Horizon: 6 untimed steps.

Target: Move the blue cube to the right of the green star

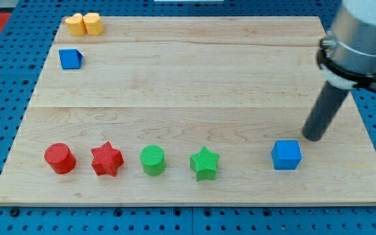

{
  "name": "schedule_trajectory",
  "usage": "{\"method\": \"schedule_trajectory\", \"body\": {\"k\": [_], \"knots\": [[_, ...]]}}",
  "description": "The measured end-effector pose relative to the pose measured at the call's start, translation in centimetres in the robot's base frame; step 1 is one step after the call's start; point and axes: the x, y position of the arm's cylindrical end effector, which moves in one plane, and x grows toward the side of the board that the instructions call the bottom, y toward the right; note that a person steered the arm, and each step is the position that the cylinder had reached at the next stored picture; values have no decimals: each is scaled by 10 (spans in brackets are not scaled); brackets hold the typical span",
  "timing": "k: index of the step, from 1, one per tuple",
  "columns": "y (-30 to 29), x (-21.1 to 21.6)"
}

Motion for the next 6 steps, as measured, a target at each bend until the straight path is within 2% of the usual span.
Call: {"method": "schedule_trajectory", "body": {"k": [1, 2, 3, 4, 5, 6], "knots": [[-2, 29], [-47, 40], [-70, 34], [-72, 7], [-87, 0], [-94, 12]]}}
